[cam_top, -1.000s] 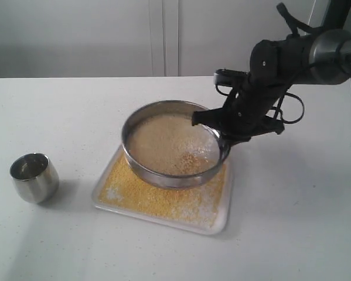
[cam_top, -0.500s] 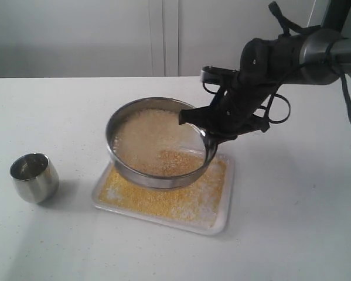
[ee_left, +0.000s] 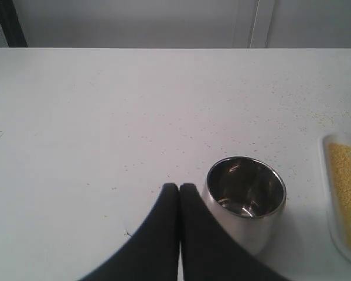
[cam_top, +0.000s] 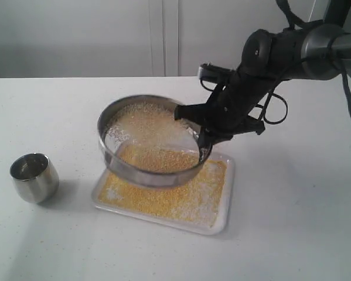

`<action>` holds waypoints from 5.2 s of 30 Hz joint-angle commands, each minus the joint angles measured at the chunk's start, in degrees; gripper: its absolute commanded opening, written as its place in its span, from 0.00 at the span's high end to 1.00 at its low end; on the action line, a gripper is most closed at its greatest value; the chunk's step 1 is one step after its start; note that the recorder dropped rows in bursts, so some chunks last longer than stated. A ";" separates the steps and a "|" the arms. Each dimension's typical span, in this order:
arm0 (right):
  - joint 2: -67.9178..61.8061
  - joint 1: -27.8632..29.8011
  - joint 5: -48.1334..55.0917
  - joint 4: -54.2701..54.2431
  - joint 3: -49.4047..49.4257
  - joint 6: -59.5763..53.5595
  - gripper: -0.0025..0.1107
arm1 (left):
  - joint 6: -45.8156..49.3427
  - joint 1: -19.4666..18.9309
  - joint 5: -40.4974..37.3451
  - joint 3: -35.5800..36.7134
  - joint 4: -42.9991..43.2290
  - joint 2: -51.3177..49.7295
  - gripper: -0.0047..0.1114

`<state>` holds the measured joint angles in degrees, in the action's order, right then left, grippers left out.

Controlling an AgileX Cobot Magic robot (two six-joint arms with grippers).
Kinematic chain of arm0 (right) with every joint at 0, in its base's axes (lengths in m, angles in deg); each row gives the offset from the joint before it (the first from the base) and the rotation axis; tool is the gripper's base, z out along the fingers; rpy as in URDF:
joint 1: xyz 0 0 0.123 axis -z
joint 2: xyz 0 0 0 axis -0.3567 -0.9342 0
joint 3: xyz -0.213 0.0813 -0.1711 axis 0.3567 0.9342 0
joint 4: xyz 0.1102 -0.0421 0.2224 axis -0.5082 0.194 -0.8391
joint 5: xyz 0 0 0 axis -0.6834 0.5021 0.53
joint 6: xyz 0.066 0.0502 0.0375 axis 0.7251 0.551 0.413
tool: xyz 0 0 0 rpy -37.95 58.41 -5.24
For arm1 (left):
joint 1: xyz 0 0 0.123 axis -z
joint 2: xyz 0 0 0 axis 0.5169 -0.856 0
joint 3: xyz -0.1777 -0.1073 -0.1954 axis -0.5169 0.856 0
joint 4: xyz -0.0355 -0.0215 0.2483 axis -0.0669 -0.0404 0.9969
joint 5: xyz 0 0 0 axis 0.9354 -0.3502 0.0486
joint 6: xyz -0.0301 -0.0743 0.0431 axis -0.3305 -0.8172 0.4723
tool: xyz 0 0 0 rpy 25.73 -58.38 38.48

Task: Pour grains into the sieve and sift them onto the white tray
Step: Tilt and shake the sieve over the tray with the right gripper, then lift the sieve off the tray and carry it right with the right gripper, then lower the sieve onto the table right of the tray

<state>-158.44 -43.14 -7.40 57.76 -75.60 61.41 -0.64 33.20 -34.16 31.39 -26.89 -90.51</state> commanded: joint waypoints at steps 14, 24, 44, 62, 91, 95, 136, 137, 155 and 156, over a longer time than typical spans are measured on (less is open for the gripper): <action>-0.24 -0.34 6.80 13.14 -0.20 1.38 0.98 | -0.28 -0.11 0.26 0.37 0.14 0.51 0.96; -0.57 -0.56 -1.89 10.67 -0.97 5.45 0.98 | -0.28 -0.11 0.26 0.37 0.14 0.51 0.96; 1.48 -0.56 7.29 11.02 1.17 5.36 0.98 | -0.28 -0.11 0.26 0.37 0.14 0.51 0.96; 13.16 -0.14 5.33 15.08 11.99 5.22 0.98 | -0.28 -0.11 0.26 0.37 0.14 0.51 0.96; 17.59 14.41 -5.40 15.23 12.48 4.15 0.98 | -0.28 -0.11 0.26 0.37 0.14 0.51 0.96; 17.02 14.41 -7.05 15.23 12.48 4.15 0.98 | -0.28 -0.11 0.26 0.37 0.14 0.51 0.96; -5.03 17.11 -15.08 14.80 -2.48 24.46 0.98 | -0.28 -0.11 0.26 0.37 0.14 0.51 0.96; -5.53 17.11 -15.05 14.88 -2.71 25.35 0.98 | -0.28 -0.11 0.26 0.37 0.14 0.51 0.96; -8.35 17.11 -13.99 15.16 -3.20 27.08 0.98 | -0.28 -0.11 0.26 0.37 0.14 0.51 0.96; -8.51 17.11 -13.78 15.16 -3.20 27.22 0.98 | -0.28 -0.11 0.26 0.37 0.14 0.51 0.96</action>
<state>-167.34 -26.58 -20.19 73.26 -78.07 87.66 -0.64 33.20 -34.16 31.39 -26.89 -90.51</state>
